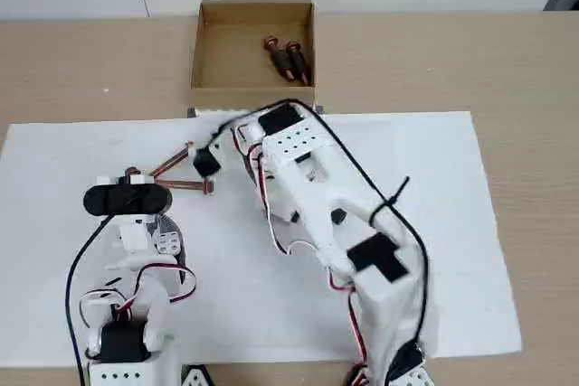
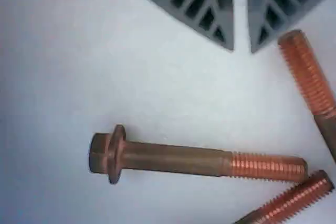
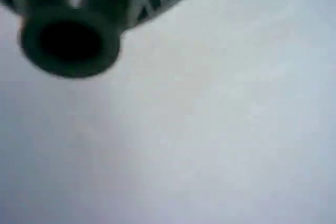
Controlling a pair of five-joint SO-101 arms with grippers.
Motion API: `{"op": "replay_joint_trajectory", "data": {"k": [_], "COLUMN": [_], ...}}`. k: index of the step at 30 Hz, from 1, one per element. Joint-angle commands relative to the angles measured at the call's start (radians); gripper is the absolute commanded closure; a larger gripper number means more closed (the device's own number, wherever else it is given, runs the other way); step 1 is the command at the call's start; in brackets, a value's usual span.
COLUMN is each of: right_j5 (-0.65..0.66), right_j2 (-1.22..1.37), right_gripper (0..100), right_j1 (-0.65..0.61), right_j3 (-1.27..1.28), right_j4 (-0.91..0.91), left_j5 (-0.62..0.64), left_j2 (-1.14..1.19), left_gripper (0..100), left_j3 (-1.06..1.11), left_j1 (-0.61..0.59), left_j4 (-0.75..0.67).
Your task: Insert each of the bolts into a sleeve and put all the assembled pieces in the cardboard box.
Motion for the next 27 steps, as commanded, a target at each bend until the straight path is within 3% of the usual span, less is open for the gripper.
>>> {"op": "replay_joint_trajectory", "data": {"k": [1,8,18,27], "right_j5": [-0.048,-0.158,-0.265,-0.27], "right_j2": [-0.168,-0.332,-0.503,-0.634], "right_gripper": [99.6,99.6,99.6,99.6], "right_j1": [0.008,0.071,0.289,0.407], "right_j3": [-0.032,-0.026,0.08,0.275], "right_j4": [0.038,0.068,0.087,0.081], "left_j5": [0.006,0.008,0.003,0.002], "left_j2": [-0.008,-0.008,0.0,0.002], "left_gripper": [99,99,99,99], "left_j3": [-0.005,-0.005,-0.093,-0.321], "left_j1": [-0.003,-0.006,-0.063,-0.091], "left_j4": [0.003,0.003,0.003,0.172]}}
